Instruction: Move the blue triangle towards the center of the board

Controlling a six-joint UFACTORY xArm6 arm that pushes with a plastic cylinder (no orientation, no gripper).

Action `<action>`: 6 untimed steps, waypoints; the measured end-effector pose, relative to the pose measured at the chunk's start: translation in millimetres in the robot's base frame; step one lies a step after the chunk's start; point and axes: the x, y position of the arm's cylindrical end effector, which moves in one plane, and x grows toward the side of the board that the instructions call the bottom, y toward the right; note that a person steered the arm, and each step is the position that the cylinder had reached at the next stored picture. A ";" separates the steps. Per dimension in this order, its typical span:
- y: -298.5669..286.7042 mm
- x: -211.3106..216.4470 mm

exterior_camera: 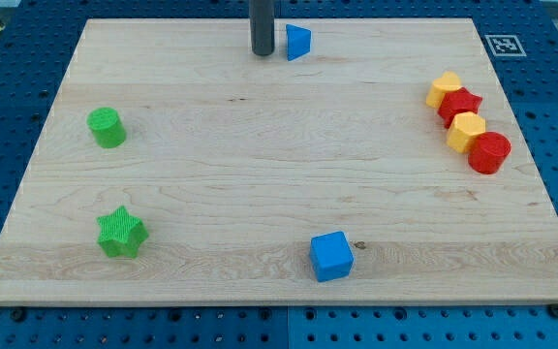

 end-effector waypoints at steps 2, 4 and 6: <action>32.5 -32.3; 41.4 43.2; 35.5 85.7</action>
